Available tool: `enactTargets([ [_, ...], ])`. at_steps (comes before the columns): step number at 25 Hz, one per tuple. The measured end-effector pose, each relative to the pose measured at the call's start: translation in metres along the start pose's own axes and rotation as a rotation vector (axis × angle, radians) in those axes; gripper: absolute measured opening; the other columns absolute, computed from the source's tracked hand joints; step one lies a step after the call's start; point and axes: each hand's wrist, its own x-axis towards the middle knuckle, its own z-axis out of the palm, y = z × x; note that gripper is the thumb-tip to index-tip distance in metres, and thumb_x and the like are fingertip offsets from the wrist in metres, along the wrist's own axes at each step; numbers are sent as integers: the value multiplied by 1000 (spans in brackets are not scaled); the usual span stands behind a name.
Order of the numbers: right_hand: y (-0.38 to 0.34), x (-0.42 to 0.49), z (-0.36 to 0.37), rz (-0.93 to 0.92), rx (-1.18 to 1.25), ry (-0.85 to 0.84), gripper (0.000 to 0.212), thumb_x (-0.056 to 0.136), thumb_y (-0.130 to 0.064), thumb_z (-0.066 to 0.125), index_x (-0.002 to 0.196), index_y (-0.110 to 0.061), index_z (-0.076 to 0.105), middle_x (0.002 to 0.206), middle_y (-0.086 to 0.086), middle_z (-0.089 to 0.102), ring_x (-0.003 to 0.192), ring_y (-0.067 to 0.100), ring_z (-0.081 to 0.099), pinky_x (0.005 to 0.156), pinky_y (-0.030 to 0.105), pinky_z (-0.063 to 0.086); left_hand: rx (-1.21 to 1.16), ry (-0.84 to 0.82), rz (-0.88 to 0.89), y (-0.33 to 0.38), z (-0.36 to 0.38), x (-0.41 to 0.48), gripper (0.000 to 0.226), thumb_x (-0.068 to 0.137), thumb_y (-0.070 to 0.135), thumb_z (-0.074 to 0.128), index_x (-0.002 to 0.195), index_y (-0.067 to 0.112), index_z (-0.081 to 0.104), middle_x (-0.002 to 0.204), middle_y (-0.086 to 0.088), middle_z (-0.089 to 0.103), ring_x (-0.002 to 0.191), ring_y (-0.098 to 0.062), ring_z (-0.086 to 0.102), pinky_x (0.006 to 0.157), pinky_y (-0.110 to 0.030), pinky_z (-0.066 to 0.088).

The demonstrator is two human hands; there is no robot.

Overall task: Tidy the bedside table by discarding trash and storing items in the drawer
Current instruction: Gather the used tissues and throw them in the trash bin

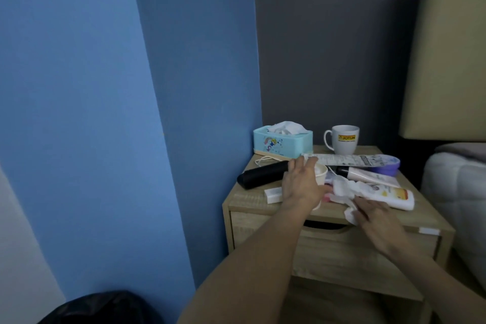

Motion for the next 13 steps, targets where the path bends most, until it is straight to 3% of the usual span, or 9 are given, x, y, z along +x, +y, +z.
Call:
enactTargets([
  [3, -8, -8, -13, 56, 150, -33, 46, 92, -20, 51, 135, -7, 41, 137, 19, 48, 124, 31, 43, 98, 37, 35, -9, -27, -37, 3, -8, -5, 94, 74, 54, 68, 148, 27, 17, 160, -5, -1, 147, -23, -11, 118, -48, 7],
  [6, -9, -21, -22, 106, 222, 35, 47, 87, -13, 55, 132, -5, 43, 124, 21, 56, 103, 28, 52, 85, 35, 41, -108, 29, -53, 5, -26, -23, 83, 83, 51, 57, 149, 24, 13, 160, -3, -10, 145, -20, -20, 119, -46, -2],
  [10, -7, -36, -31, 199, 236, 83, 43, 84, -5, 54, 127, -4, 49, 125, 22, 57, 111, 34, 54, 93, 42, 45, -317, 183, -106, -6, -44, -54, 60, 86, 30, 57, 140, 22, 32, 154, -2, 23, 144, -20, 12, 116, -41, 17],
  [13, -16, -38, -49, 253, 266, 32, 46, 81, 3, 50, 126, -5, 51, 131, 21, 52, 116, 34, 52, 98, 42, 43, -504, 201, -201, -6, -59, -84, 39, 85, 17, 58, 123, 22, 47, 130, 5, 44, 124, -12, 37, 103, -30, 33],
])
